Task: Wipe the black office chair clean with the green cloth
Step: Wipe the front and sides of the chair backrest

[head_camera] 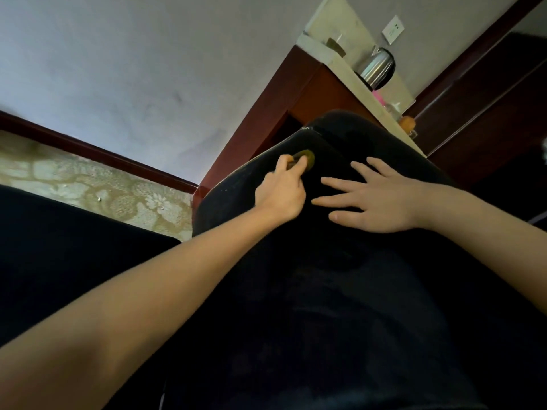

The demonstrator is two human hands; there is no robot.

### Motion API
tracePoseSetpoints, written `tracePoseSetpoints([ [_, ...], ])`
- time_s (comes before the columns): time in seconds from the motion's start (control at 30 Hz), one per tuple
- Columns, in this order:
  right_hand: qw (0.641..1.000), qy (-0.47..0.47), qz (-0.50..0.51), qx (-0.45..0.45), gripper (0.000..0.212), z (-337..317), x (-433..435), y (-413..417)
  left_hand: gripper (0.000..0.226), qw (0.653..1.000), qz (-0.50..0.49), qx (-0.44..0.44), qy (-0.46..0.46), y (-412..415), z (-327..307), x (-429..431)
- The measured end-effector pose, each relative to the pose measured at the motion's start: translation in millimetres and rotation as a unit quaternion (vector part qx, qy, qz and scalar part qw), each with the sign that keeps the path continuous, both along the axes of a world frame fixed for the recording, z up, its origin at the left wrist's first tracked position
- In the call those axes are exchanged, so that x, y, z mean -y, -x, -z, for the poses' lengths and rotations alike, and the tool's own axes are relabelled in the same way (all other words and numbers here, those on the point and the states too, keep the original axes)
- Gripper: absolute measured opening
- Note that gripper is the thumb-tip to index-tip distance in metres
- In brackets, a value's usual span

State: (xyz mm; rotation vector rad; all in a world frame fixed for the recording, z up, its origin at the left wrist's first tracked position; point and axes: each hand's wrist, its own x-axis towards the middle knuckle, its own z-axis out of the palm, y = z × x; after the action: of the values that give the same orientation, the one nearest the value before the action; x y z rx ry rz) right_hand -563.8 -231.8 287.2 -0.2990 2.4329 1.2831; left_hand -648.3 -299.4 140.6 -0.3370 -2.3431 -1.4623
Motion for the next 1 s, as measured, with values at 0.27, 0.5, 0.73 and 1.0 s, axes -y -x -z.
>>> tracePoseSetpoints([
  [0.27,0.999,0.036,0.029,0.025,0.048,0,6,-6,0.045,0.995,-0.037,0.091,-0.033,44,23,19],
  [0.5,0.999,0.024,0.019,0.027,0.049,0,4,-5,0.046,0.979,-0.055,0.178,-0.081,33,99,40],
  [0.73,0.999,0.021,-0.018,0.047,0.052,0,3,-4,0.045,0.98,-0.049,0.172,-0.09,-26,112,39],
  [1.0,0.998,0.008,-0.023,0.056,0.054,0,4,-5,0.043,1.0,0.007,-0.012,-0.01,-28,28,15],
])
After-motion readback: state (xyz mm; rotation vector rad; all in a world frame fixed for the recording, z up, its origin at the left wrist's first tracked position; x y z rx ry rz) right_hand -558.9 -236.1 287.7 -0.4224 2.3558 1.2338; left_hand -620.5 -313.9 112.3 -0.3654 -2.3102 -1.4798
